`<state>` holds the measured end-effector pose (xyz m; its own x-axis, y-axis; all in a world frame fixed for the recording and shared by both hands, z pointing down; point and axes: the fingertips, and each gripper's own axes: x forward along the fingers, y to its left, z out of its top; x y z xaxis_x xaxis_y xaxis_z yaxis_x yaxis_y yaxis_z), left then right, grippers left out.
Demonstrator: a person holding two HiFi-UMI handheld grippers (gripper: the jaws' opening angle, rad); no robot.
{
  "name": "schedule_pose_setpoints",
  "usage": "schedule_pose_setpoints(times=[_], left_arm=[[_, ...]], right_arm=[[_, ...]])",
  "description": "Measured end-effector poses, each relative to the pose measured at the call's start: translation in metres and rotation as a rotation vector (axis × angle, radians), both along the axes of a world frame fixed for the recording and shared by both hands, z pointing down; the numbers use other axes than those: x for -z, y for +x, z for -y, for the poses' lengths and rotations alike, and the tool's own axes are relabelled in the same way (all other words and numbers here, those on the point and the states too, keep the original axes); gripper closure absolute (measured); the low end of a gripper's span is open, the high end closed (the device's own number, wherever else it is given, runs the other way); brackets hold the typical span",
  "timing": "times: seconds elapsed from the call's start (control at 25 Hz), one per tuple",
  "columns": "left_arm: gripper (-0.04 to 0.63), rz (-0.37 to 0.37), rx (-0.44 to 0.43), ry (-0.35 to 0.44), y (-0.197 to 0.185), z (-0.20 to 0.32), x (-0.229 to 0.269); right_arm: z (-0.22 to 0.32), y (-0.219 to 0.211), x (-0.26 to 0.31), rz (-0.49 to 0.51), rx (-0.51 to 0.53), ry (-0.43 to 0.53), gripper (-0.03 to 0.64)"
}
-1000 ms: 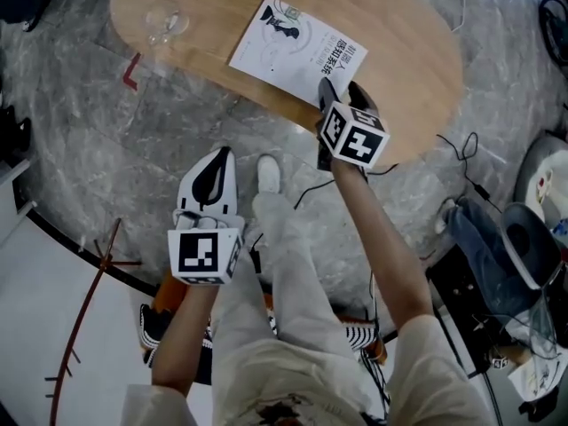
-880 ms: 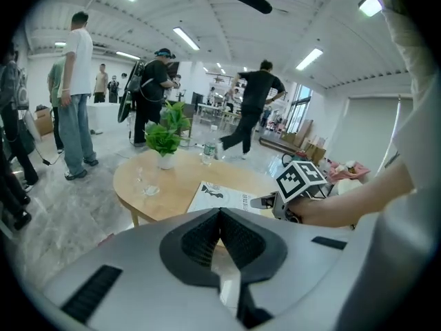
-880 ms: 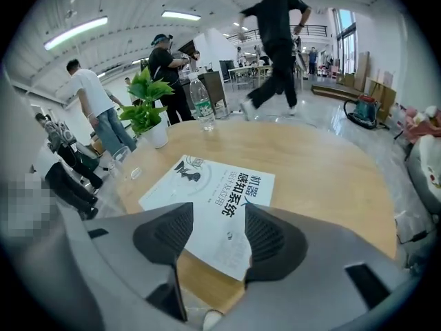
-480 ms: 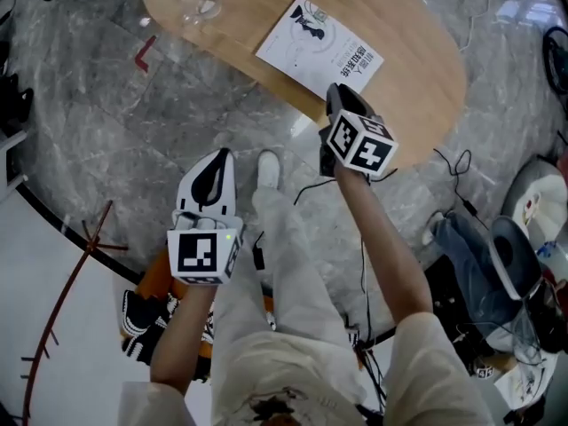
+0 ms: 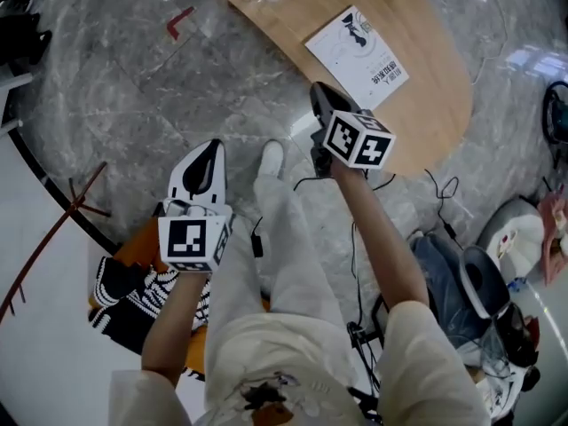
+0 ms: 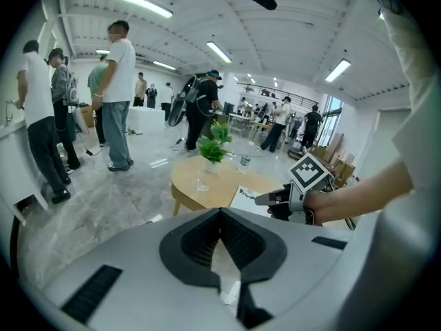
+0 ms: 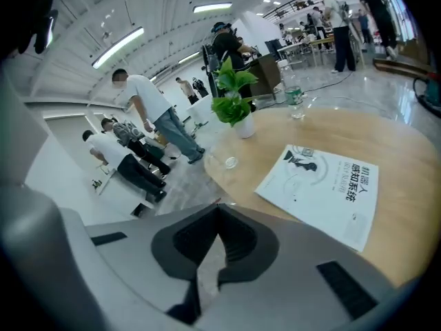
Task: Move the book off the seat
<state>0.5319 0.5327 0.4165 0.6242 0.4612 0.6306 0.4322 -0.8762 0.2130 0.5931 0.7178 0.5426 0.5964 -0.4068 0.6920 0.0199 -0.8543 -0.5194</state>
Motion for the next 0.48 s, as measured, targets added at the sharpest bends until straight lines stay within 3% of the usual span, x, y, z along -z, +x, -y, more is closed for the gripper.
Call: schedule_pose_setpoints(times=[0.16, 0.48], left_arm=[[0.587, -0.044, 0.03, 0.002, -0.003, 0.034, 0.024], [0.587, -0.057, 0.103, -0.02, -0.054, 0.075, 0.069]], right_arm=[[0.047, -0.003, 0.031, -0.026, 0.065, 0.034, 0.609], [0.126, -0.047, 0.108, -0.076, 0.222, 0.078, 0.609]])
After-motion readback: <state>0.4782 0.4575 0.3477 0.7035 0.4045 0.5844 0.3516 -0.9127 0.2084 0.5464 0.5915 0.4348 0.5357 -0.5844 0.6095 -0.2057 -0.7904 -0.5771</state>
